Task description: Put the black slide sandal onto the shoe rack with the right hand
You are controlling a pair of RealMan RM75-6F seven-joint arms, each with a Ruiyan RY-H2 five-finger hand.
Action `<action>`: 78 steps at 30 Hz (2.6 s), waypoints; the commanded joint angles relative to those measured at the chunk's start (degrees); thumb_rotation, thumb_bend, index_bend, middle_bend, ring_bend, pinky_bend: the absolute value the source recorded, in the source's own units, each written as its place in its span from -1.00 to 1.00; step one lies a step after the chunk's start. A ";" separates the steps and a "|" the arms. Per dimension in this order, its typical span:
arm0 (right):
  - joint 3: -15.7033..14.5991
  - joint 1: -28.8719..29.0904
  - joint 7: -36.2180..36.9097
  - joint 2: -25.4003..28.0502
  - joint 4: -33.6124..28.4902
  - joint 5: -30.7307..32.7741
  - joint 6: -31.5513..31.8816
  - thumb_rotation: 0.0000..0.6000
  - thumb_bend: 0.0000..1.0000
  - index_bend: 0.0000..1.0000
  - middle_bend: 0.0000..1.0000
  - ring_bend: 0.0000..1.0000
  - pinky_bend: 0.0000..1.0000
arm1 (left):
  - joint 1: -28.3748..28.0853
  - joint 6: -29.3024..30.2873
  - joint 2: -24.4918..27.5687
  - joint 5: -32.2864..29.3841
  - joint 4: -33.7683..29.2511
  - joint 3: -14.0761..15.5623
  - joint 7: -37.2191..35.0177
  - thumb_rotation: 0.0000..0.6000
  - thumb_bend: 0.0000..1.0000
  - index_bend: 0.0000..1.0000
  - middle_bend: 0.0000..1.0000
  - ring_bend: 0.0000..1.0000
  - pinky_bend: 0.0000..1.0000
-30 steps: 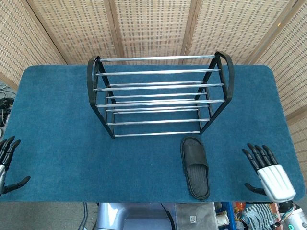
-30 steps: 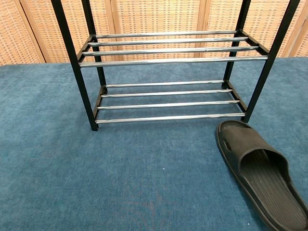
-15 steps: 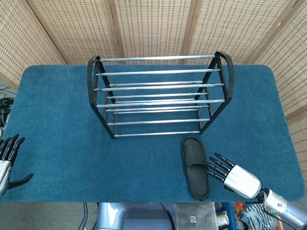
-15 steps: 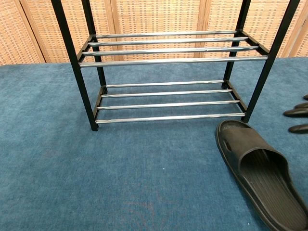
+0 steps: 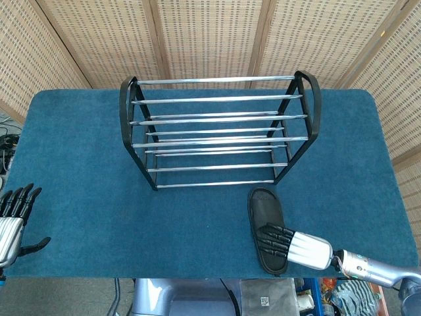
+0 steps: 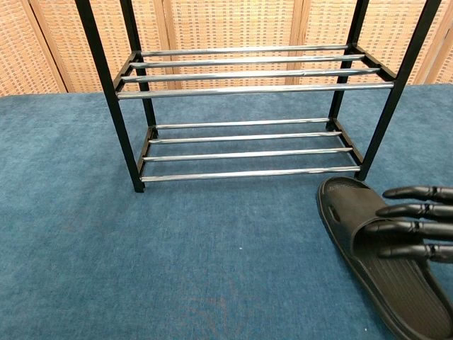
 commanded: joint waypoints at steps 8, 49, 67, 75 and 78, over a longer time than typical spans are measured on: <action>-4.05 1.58 -0.48 -2.35 3.01 1.31 -1.93 1.00 -1.00 -1.00 -1.00 -1.00 -1.00 | -0.38 -0.66 0.03 -0.82 -0.10 -0.18 -0.05 1.00 -0.72 -1.00 -1.00 -1.00 -1.00; -8.43 14.22 -14.62 5.66 -29.43 4.67 -24.00 1.00 -0.03 0.15 0.09 -0.10 -0.09 | -0.71 -0.78 0.63 -0.79 0.27 0.03 -1.87 1.00 -0.72 -1.00 -1.00 -1.00 -1.00; -8.22 12.07 -20.51 8.31 -25.27 0.03 -8.05 1.00 0.08 0.23 0.16 -0.02 -0.02 | -0.80 -0.89 0.60 -0.45 0.03 0.31 -1.46 1.00 -0.72 -1.00 -1.00 -1.00 -1.00; -8.12 12.92 -25.33 14.71 -32.81 -2.14 -6.34 1.00 0.08 0.23 0.15 -0.02 -0.02 | -0.64 -0.52 0.76 -0.18 0.01 0.40 -1.87 1.00 -0.72 -1.00 -1.00 -1.00 -1.00; -7.80 13.16 -27.80 17.35 -35.54 -3.34 -5.24 1.00 0.08 0.23 0.15 -0.02 -0.02 | -0.63 -0.49 0.82 -0.21 0.02 0.39 -2.07 1.00 -0.72 -1.00 -1.00 -1.00 -1.00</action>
